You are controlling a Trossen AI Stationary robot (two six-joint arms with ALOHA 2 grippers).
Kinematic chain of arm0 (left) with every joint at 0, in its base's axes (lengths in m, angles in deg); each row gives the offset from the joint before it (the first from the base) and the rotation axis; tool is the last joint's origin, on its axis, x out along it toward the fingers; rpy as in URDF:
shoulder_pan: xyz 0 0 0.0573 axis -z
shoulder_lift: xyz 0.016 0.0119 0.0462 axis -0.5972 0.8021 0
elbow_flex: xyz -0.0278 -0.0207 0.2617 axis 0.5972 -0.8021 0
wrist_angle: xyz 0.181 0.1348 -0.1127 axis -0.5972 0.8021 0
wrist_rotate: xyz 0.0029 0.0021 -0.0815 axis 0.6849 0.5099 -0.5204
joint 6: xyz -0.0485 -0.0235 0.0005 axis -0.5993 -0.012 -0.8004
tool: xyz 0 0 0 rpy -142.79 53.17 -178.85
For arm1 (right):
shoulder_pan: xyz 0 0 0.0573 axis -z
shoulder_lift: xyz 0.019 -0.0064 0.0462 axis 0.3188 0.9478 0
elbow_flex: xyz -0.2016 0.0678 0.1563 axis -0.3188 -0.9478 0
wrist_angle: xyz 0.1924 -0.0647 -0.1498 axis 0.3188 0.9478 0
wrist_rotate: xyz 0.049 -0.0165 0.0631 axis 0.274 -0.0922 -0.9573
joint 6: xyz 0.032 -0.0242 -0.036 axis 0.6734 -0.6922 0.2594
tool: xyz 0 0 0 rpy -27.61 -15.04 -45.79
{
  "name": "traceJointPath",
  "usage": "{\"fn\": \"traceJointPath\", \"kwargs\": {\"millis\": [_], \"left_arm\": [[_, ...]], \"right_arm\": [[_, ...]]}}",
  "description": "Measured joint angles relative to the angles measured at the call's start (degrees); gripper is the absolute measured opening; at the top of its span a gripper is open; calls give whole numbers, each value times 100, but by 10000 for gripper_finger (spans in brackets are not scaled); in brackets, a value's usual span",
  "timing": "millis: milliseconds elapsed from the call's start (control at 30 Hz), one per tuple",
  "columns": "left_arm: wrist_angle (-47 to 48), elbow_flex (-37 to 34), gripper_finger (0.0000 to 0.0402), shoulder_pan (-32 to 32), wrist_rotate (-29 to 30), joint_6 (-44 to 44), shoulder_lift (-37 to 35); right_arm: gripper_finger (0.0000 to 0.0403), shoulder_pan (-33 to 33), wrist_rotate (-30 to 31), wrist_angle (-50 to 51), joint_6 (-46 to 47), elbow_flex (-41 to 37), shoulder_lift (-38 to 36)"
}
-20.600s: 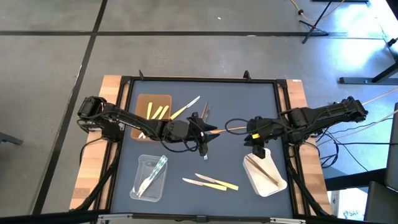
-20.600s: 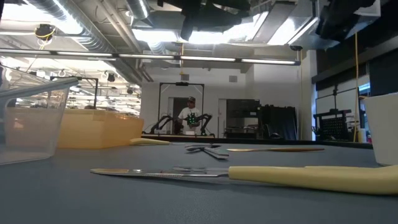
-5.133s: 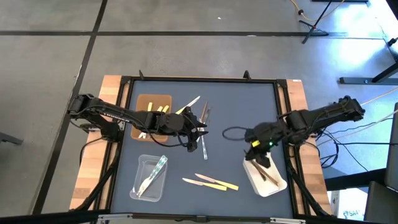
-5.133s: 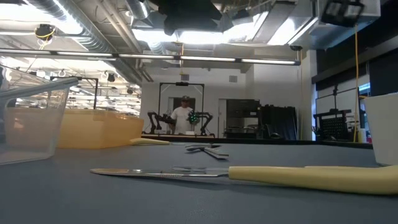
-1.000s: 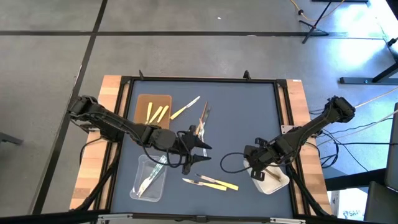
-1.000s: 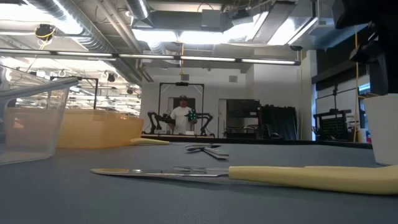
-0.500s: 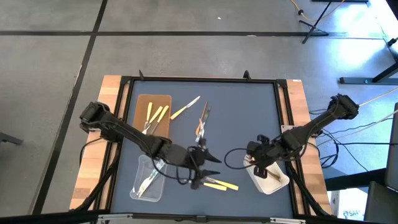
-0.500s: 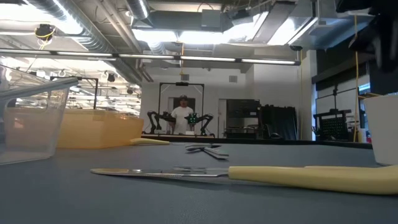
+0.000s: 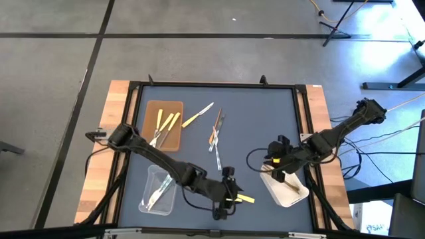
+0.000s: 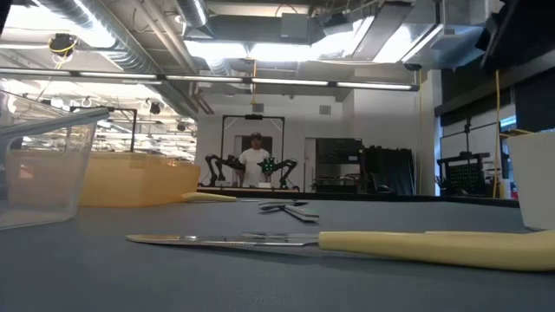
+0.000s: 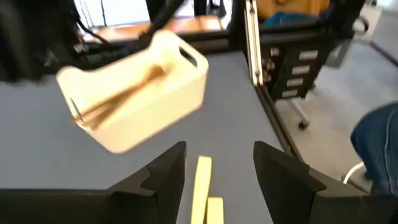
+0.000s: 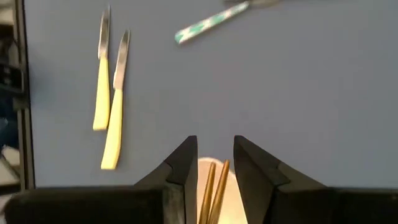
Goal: Sort silverware by color (type)
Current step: Put the yellow knife into the orange bin
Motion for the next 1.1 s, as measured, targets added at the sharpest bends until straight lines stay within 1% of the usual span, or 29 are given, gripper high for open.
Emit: {"fn": "traceJointPath", "kwargs": {"millis": [100,167,500,667,1100], "left_arm": [[81,11,183,80,0,0,219],[156,11,183,120,0,0,389],[748,9,183,211,20,-5,979],[1126,9,179,209,31,-13,1062],[1896,1,178,274,-22,-170,1068]], "right_arm": [[92,1,248,-144,-5,0,-132],[92,1,309,-264,-4,0,-186],[92,1,304,-442,-16,0,-205],[92,1,305,-487,-194,0,-202],[92,1,305,-521,-205,0,-200]]}}
